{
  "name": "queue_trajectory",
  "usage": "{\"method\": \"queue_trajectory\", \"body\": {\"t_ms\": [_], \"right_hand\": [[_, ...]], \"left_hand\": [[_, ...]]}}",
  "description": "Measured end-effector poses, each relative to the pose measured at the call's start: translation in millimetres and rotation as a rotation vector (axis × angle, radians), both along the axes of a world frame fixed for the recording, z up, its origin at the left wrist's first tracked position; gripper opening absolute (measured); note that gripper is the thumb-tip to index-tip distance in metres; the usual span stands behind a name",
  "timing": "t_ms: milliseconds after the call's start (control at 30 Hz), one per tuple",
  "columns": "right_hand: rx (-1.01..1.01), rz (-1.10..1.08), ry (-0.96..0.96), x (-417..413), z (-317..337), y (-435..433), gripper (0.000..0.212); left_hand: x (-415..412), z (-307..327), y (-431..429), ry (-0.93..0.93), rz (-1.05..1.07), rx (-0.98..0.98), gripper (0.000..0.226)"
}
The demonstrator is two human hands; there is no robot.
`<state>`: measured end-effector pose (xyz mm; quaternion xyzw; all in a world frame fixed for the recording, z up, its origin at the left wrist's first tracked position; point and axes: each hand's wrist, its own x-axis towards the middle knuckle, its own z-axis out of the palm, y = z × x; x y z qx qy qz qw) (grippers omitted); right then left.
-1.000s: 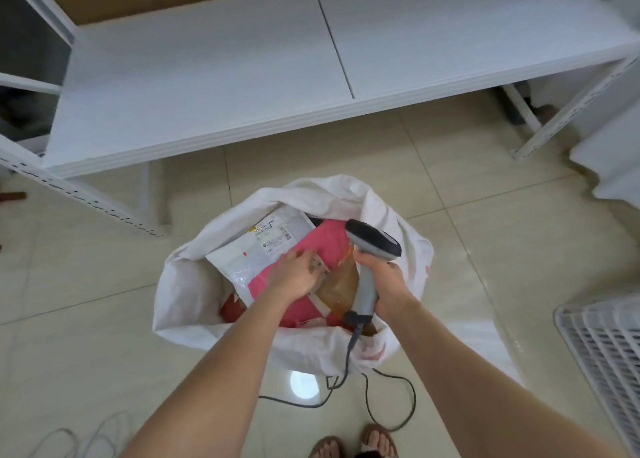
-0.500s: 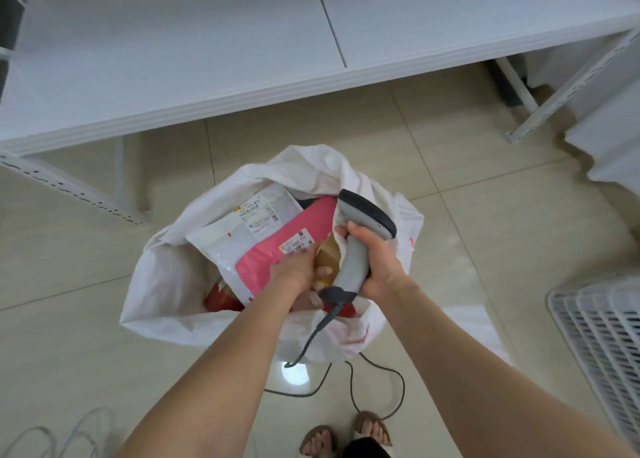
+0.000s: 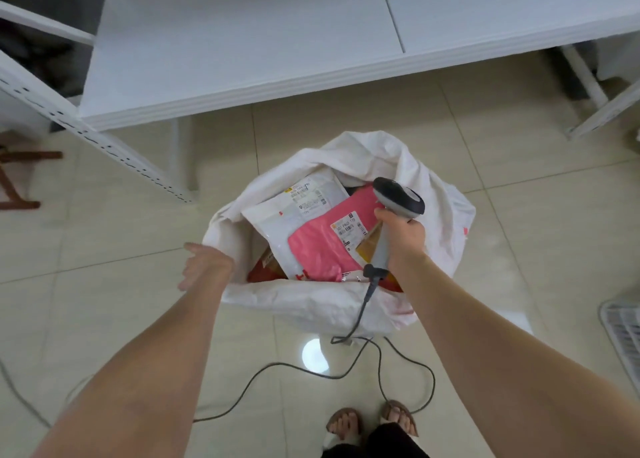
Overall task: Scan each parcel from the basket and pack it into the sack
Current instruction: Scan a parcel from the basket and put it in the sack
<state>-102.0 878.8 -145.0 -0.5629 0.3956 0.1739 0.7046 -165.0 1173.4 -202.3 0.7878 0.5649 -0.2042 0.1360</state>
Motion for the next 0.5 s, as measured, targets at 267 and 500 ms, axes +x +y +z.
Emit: {"method": "queue_trajectory", "body": {"t_ms": [267,500], "right_hand": [[-0.058,0.038,0.037,-17.6,20.3,-4.6,0.017],[0.086,-0.017,-0.012,-24.9,117.8,-12.0,0.010]], "left_hand": [[23.1,39.0,-55.5,-0.431,0.021,-0.257,0.038],[64.7,161.4,-131.6,-0.747,0.034,-0.458,0.030]]}}
